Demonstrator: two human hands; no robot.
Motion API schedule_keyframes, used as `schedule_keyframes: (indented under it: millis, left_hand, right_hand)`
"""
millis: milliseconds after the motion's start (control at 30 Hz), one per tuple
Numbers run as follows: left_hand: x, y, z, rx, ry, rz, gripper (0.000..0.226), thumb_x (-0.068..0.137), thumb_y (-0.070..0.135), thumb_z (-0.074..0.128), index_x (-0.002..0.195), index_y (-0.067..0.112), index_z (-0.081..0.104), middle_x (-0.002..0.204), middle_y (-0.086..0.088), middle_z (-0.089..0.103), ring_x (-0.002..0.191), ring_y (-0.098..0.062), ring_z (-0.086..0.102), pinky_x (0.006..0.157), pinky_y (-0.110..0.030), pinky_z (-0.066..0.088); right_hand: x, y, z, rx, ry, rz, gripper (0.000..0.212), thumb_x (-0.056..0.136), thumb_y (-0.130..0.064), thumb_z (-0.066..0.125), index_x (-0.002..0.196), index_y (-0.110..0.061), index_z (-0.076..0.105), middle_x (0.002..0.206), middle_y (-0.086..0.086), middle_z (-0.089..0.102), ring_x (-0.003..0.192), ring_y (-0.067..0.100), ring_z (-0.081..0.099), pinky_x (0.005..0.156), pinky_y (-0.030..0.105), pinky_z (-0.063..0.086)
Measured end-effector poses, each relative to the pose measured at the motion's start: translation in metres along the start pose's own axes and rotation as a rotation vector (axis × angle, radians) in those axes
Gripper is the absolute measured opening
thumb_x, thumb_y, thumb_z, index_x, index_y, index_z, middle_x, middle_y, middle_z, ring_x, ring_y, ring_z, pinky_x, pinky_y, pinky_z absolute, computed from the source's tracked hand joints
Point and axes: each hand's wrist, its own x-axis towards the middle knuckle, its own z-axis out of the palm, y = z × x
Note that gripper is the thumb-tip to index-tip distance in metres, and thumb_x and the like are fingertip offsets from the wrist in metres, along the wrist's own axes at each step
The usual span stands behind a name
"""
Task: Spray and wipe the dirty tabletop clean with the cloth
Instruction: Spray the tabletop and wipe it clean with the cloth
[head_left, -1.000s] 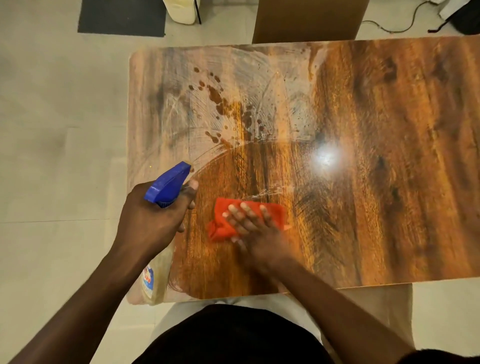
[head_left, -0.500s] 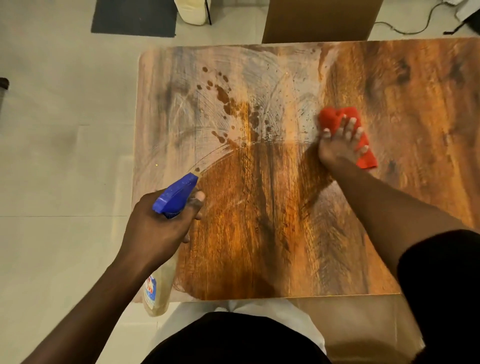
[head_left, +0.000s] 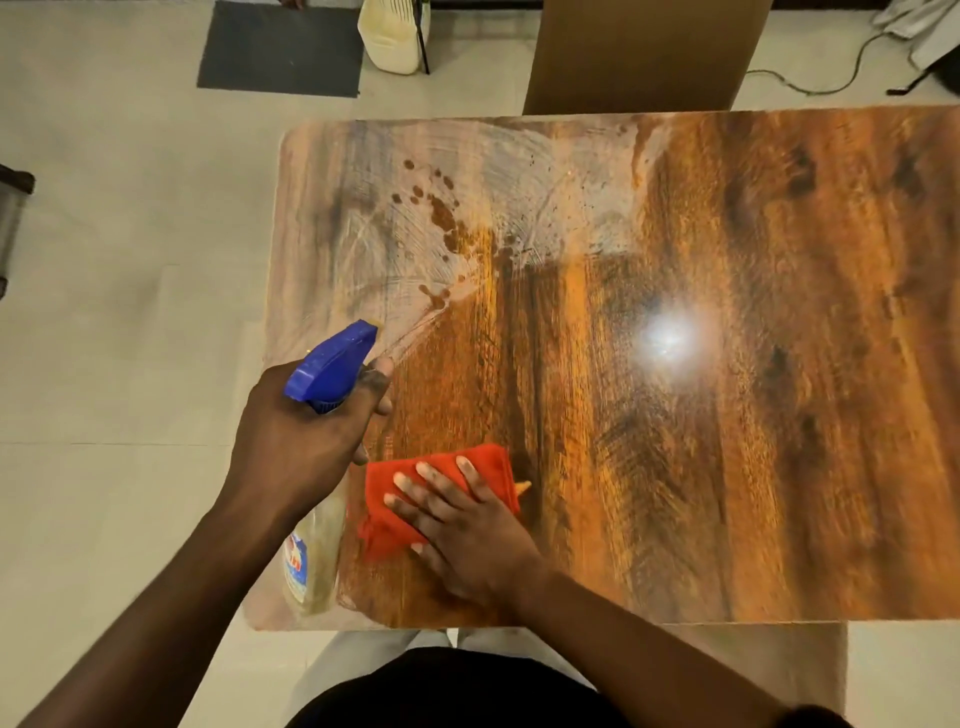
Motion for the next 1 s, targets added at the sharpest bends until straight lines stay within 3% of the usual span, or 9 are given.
schedule_keyframes:
  millis: [67, 133, 300, 400, 533, 633, 833, 933, 1000]
  left_hand:
    - [0.006, 0.002, 0.001, -0.031, 0.002, 0.010, 0.020, 0.092, 0.061, 0.064, 0.076, 0.073, 0.068, 0.073, -0.001, 0.082, 0.045, -0.019, 0.071, 0.074, -0.041, 0.064]
    - [0.013, 0.003, 0.002, -0.043, 0.013, 0.012, 0.029, 0.097, 0.057, 0.067, 0.075, 0.077, 0.066, 0.076, 0.003, 0.082, 0.046, -0.018, 0.071, 0.071, -0.036, 0.060]
    - [0.036, 0.006, 0.007, -0.101, 0.002, 0.008, 0.037, 0.100, 0.050, 0.071, 0.075, 0.077, 0.066, 0.077, 0.004, 0.082, 0.045, -0.012, 0.069, 0.068, -0.031, 0.057]
    - [0.054, 0.008, 0.008, -0.106, -0.021, 0.038, 0.030, 0.098, 0.055, 0.069, 0.077, 0.076, 0.067, 0.078, 0.003, 0.083, 0.044, -0.015, 0.070, 0.069, -0.033, 0.055]
    - [0.074, 0.006, 0.004, -0.090, -0.033, 0.062, 0.016, 0.098, 0.056, 0.069, 0.083, 0.060, 0.075, 0.075, 0.002, 0.082, 0.048, -0.018, 0.072, 0.067, -0.030, 0.051]
    - [0.086, 0.005, 0.003, -0.040, -0.039, 0.043, 0.025, 0.099, 0.052, 0.070, 0.087, 0.033, 0.080, 0.075, 0.009, 0.082, 0.048, -0.018, 0.072, 0.068, -0.027, 0.052]
    - [0.103, 0.008, -0.005, -0.020, -0.069, 0.021, 0.030, 0.100, 0.053, 0.069, 0.098, 0.025, 0.081, 0.072, 0.017, 0.080, 0.049, -0.015, 0.072, 0.065, -0.025, 0.048]
    - [0.111, 0.008, -0.009, -0.008, -0.040, 0.035, 0.033, 0.099, 0.055, 0.069, 0.094, 0.025, 0.081, 0.071, 0.006, 0.080, 0.048, -0.016, 0.072, 0.065, -0.029, 0.050]
    - [0.115, 0.010, -0.011, -0.002, -0.022, 0.044, 0.036, 0.098, 0.056, 0.070, 0.100, 0.022, 0.079, 0.075, -0.006, 0.081, 0.051, -0.021, 0.073, 0.068, -0.042, 0.060]
  right_hand:
    - [-0.044, 0.022, 0.001, -0.048, 0.015, 0.041, 0.065, 0.115, -0.052, 0.030, 0.175, -0.034, 0.012, 0.182, -0.007, 0.018, 0.169, 0.020, 0.007, 0.134, 0.058, 0.000]
    - [-0.083, 0.058, -0.011, -0.064, 0.032, 0.194, 0.067, 0.114, -0.054, 0.031, 0.175, -0.036, 0.007, 0.182, -0.008, 0.016, 0.170, 0.019, 0.002, 0.133, 0.057, 0.002]
    - [-0.135, 0.177, -0.066, 0.054, 0.121, 0.813, 0.068, 0.113, -0.059, 0.014, 0.174, -0.036, -0.004, 0.183, -0.007, -0.005, 0.169, 0.020, -0.013, 0.134, 0.060, -0.007]
    - [-0.119, 0.240, -0.102, 0.219, 0.287, 1.173, 0.071, 0.114, -0.057, 0.016, 0.176, -0.024, 0.006, 0.183, -0.003, -0.004, 0.169, 0.024, -0.010, 0.133, 0.064, -0.006]
    - [-0.039, 0.288, -0.149, 0.343, 0.427, 1.424, 0.066, 0.117, -0.049, 0.020, 0.175, -0.026, -0.001, 0.184, 0.000, -0.009, 0.168, 0.028, -0.013, 0.130, 0.069, -0.005]
    - [0.037, 0.287, -0.168, 0.347, 0.392, 1.334, 0.070, 0.116, -0.053, 0.016, 0.174, -0.026, -0.011, 0.182, 0.002, -0.017, 0.167, 0.032, -0.018, 0.130, 0.070, -0.007]
    - [0.172, 0.200, -0.158, 0.170, 0.217, 0.829, 0.078, 0.109, -0.067, 0.004, 0.172, -0.026, -0.017, 0.177, 0.003, -0.027, 0.163, 0.032, -0.028, 0.129, 0.068, -0.014]
    - [0.193, 0.134, -0.129, 0.112, 0.177, 0.544, 0.071, 0.112, -0.058, 0.008, 0.173, -0.026, -0.011, 0.180, 0.002, -0.019, 0.165, 0.029, -0.025, 0.129, 0.068, -0.010]
    - [0.187, 0.095, -0.105, 0.077, 0.163, 0.382, 0.067, 0.115, -0.051, 0.017, 0.175, -0.025, 0.002, 0.183, 0.003, -0.004, 0.168, 0.028, -0.015, 0.130, 0.068, -0.002]
